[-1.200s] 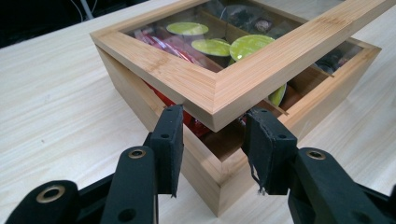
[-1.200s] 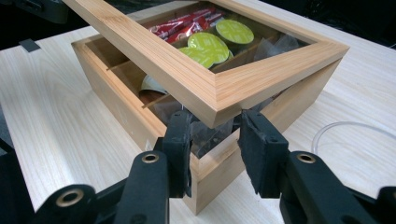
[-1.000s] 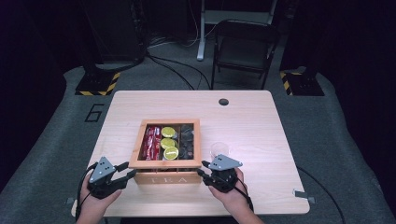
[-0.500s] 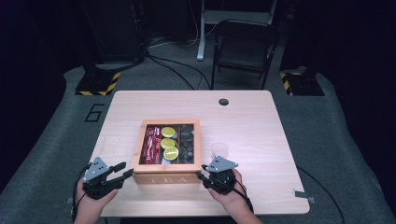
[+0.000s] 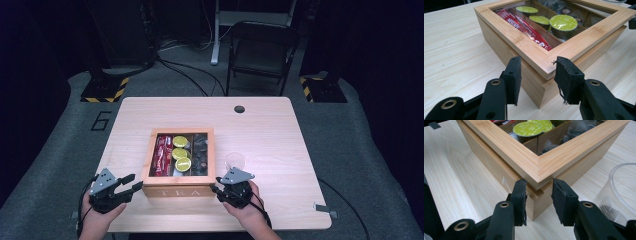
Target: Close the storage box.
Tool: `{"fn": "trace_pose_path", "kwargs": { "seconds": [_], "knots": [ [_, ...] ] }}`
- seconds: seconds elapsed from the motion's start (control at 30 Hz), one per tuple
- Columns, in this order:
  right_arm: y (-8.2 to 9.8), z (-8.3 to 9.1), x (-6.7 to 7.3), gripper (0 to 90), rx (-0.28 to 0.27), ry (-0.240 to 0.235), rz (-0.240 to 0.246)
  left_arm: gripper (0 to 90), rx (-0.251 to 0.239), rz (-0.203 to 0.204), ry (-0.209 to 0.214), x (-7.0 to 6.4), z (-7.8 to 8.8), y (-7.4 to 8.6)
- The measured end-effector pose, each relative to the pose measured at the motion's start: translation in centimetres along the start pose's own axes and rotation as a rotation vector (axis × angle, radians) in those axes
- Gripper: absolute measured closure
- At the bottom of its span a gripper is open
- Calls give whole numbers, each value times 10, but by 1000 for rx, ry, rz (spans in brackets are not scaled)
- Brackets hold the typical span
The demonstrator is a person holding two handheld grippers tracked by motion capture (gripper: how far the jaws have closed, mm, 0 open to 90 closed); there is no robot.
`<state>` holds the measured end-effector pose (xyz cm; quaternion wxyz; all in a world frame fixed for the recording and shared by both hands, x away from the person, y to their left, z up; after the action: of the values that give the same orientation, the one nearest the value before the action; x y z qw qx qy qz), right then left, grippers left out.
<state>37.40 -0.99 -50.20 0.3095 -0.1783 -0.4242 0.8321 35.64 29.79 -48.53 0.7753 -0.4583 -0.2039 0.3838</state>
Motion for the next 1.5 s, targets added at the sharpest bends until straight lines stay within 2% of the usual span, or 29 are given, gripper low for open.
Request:
{"fn": "trace_pose_path", "kwargs": {
  "seconds": [0.1,0.17,0.27,0.4,0.53,0.67,0.87,1.07,1.17,1.2,1.3,1.4,1.47,1.5],
  "knots": [
    [1,2,1,628,1,-17,-9,555,0,-4,-7,1,-1,0],
    [-4,6,1,641,-52,-35,-35,543,-1,5,-11,2,-1,0],
    [-8,9,-1,621,-76,-29,-39,523,1,10,-15,3,-2,0],
    [-5,8,-1,574,-60,-17,-36,498,-3,17,-15,4,-4,-1],
    [-6,11,-1,534,-76,-11,-41,480,-9,18,-23,7,-7,-2],
    [-7,16,-6,508,-95,3,-45,466,-1,27,-25,12,-8,-2],
    [-7,26,-18,491,-121,25,-66,461,-1,34,-59,23,-9,-2],
    [-2,26,-25,482,-112,35,-79,455,0,47,-81,32,-7,0],
    [2,21,-27,478,-95,40,-87,452,4,67,-98,39,-7,3],
    [3,20,-28,478,-89,40,-81,451,8,79,-103,42,-7,5],
    [5,18,-29,477,-83,41,-78,451,23,83,-114,48,-8,9],
    [7,16,-31,476,-70,47,-88,450,38,93,-121,53,-9,12],
    [8,15,-31,476,-66,48,-98,450,31,96,-129,54,-10,13],
    [9,15,-33,476,-60,47,-103,450,46,99,-127,56,-10,15]
  ]
}}
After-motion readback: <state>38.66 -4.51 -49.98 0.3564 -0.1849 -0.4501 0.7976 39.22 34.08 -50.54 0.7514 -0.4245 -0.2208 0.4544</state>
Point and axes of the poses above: each handheld gripper's, and its own axes: z roughly backward along the jaws, y roughly out of its underside, x roughly to its left, the point moved 7 cm from there along -z, roughly forward along the jaws, and after that the axes turned 2 degrees about y, right-handed, at the moved point
